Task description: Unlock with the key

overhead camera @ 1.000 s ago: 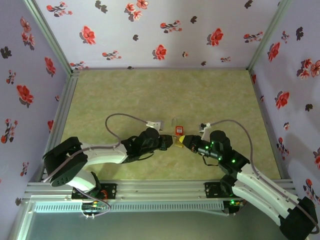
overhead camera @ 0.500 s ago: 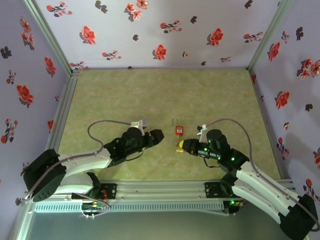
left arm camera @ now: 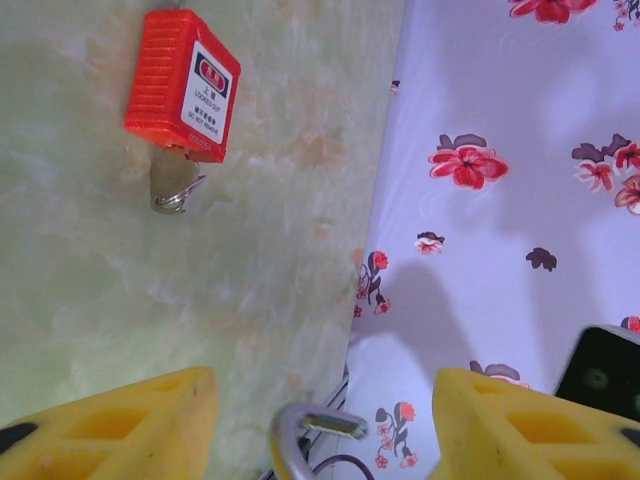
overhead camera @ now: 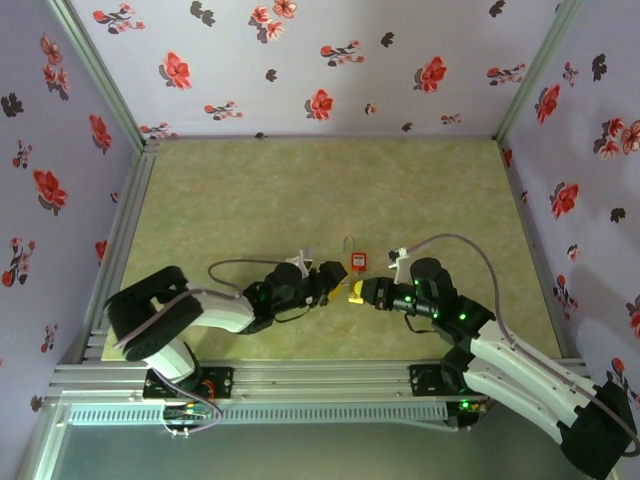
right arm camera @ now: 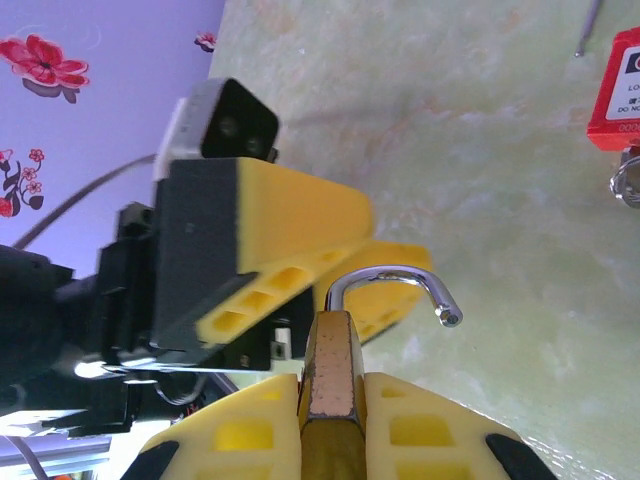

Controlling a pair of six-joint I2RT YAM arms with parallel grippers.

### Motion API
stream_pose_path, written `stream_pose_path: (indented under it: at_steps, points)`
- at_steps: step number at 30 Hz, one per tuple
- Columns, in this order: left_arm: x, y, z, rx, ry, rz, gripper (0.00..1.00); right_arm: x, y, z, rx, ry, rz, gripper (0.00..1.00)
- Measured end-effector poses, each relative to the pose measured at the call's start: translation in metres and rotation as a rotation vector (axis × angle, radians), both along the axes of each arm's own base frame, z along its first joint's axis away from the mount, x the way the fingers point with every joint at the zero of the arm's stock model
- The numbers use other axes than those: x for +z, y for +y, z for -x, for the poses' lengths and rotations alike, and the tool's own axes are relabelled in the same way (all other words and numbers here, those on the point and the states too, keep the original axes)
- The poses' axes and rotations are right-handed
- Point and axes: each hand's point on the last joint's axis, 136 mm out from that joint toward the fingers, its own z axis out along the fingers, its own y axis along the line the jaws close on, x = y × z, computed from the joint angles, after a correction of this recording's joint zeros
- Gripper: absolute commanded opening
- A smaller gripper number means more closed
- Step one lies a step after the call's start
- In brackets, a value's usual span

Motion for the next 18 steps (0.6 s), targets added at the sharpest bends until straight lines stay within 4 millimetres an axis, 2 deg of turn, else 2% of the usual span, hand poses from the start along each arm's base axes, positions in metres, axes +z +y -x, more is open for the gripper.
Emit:
stream_pose_path:
  at_steps: [2,4,9,11,13,18]
  points:
    - [-0.004,-0.005,0.0,0.008,0.017,0.025,0.55,0.0,0.001,0.0,0.004,0.0,0.0,0.0]
    - [-0.003,-0.011,-0.001,0.016,0.022,0.052,0.46,-0.001,0.002,0.001,0.007,0.002,0.001,0.0]
    - [0.017,-0.016,-0.009,0.052,-0.005,0.128,0.17,0.003,0.004,0.0,0.008,-0.009,-0.015,0.0]
    - [0.029,-0.014,-0.015,0.081,-0.013,0.175,0.1,0.006,0.005,0.0,0.009,-0.016,-0.03,0.0]
    - [0.045,-0.015,-0.019,0.094,-0.037,0.223,0.06,0.008,0.007,0.0,0.015,-0.019,-0.044,0.0]
    - [0.061,-0.011,-0.023,0.114,-0.107,0.228,0.06,0.018,0.01,-0.002,0.013,-0.037,-0.089,0.0]
